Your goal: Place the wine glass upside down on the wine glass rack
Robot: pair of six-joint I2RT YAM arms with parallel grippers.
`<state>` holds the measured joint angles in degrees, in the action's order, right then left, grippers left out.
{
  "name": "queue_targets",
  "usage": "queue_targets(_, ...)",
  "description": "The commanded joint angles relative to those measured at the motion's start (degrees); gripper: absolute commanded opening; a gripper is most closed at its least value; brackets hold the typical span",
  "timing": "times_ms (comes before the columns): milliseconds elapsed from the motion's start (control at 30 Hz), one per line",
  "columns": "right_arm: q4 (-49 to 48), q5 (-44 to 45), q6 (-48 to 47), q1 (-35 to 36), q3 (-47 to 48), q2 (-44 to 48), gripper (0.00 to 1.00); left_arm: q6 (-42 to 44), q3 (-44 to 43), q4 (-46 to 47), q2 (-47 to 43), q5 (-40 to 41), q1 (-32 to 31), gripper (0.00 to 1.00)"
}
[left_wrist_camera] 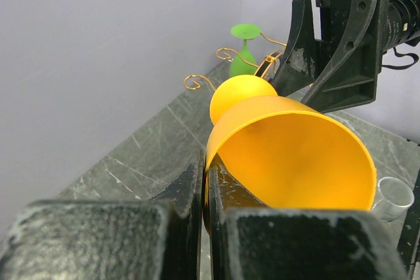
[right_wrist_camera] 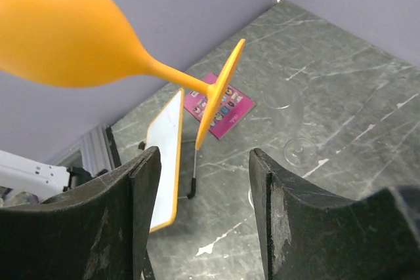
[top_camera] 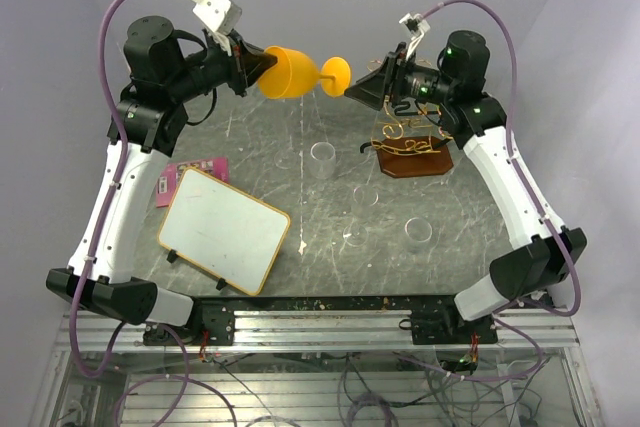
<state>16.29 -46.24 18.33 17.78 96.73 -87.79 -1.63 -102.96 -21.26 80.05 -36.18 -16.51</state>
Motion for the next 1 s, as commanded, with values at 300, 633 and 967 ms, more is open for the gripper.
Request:
queue_targets(300,-3.5,3.2,9.5,1.3,4.7,-3.9,0.35,7.2,-1.5,0.4,-0.7,2.7,-2.3,0.07)
queue_targets(633,-5.1,2.1,14.0,1.4,5.0,-5.9,0.25,9.3,-1.5,-0.3,-0.1,2.0,-3.1,0.07)
queue_targets(967,-4.9,3.6,15.3,2.1,4.9,-7.3,0.09,12.0,-1.1,-1.4,0.3,4.4,-4.6,0.07)
